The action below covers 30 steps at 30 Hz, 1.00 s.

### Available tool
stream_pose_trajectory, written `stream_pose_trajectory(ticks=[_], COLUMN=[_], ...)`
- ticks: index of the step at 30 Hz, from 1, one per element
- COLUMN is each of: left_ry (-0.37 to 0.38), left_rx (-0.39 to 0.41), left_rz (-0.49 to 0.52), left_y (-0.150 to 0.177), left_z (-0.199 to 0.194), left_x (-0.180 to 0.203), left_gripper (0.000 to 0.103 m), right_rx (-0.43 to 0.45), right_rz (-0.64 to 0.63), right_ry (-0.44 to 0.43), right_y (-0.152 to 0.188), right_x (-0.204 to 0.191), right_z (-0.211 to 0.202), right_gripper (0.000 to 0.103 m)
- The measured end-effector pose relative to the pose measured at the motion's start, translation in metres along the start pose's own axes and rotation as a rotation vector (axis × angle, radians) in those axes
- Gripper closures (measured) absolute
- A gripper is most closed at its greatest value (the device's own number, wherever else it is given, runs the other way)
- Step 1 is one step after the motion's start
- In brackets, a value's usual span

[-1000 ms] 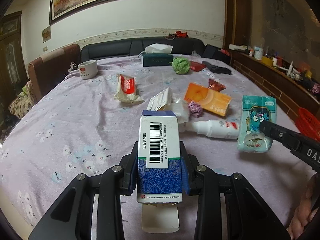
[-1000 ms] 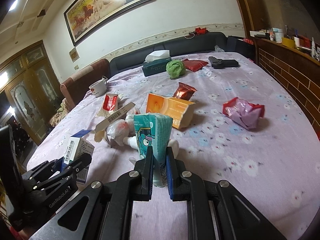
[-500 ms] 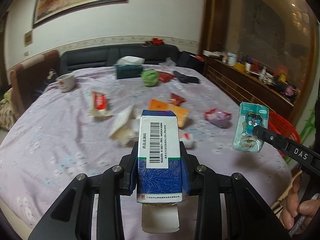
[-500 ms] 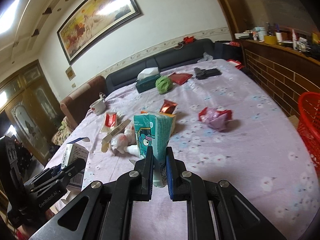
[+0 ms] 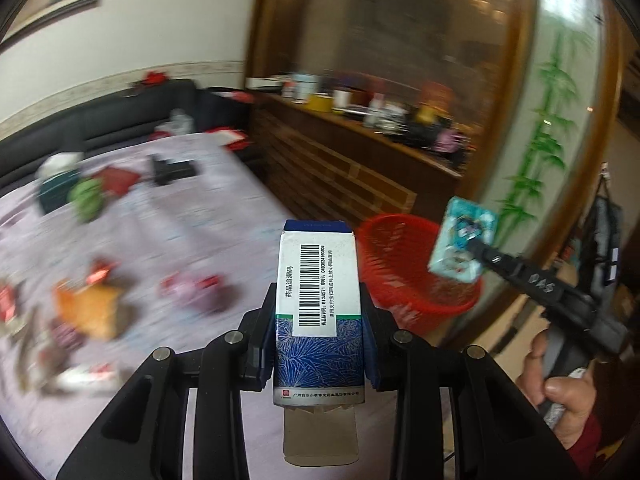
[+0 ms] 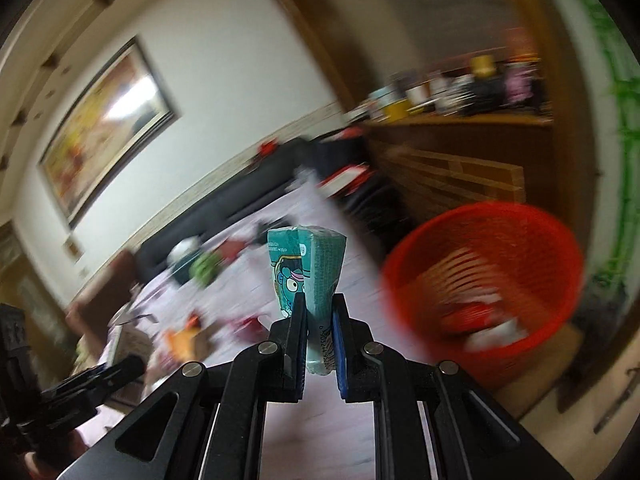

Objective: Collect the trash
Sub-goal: 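Carry both held items to the red basket and open both tools, then grasp the white medicine box with the left tool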

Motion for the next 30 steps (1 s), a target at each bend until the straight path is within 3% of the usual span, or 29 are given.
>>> stream_pose_trajectory(ticks=[4, 10, 11, 12, 13, 14, 15, 16, 17, 19, 23, 30], left_ry=[0.063, 0.119, 0.120, 0.121, 0.113, 0.101, 0.097, 0.098, 0.099, 0.101, 0.092, -0.003], left_rx=[-0.031, -0.055, -0.053, -0.052, -0.051, -0.048, -0.039, -0.038, -0.044, -0.046, -0.040, -0.045], left_rz=[0.043, 0.075, 0.077, 0.084, 0.088, 0.086, 0.081, 0.082, 0.084, 0.072, 0.032, 0.012], left_y=[-0.018, -0.034, -0.035, -0.036, -0.037, -0.036, -0.036, -0.035, -0.035, -0.034, -0.028, 0.004], left_z=[0.034, 0.072, 0.077, 0.081, 0.084, 0.085, 0.085, 0.084, 0.084, 0.078, 0.063, 0.037], left_x=[0.050, 0.105, 0.109, 0.114, 0.117, 0.116, 0.115, 0.113, 0.112, 0.103, 0.077, 0.019], left_gripper=[0.070, 0.070, 0.065, 0.048, 0.038, 0.029, 0.029, 0.029, 0.029, 0.029, 0.029, 0.029], right_rx=[0.020, 0.023, 0.017, 0.011, 0.007, 0.004, -0.002, -0.007, -0.008, 0.008, 0.024, -0.018], right_rz=[0.064, 0.112, 0.117, 0.119, 0.121, 0.121, 0.117, 0.116, 0.119, 0.116, 0.109, 0.082], right_ry=[0.099, 0.168, 0.170, 0.171, 0.179, 0.190, 0.191, 0.187, 0.191, 0.194, 0.200, 0.122], right_y=[-0.024, -0.043, -0.045, -0.046, -0.049, -0.051, -0.051, -0.053, -0.054, -0.053, -0.051, -0.034], right_x=[0.047, 0.091, 0.096, 0.098, 0.103, 0.107, 0.110, 0.113, 0.115, 0.116, 0.112, 0.077], right_z=[-0.018, -0.030, -0.028, -0.023, -0.020, -0.017, -0.015, -0.010, -0.010, -0.009, -0.014, -0.006], right_gripper=[0.089, 0.089, 0.089, 0.089, 0.089, 0.088, 0.088, 0.079, 0.064, 0.050, 0.050, 0.050])
Point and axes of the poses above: each gripper's, at about its wrist camera, not at the fingertips, and z roughly the way its jaws point, x to its right, y to its underside, the point moved 3 cm from there along z, roughly the way its jaws point, and after that the axes turned 15 degrees about -y, right-handed, at the moved point
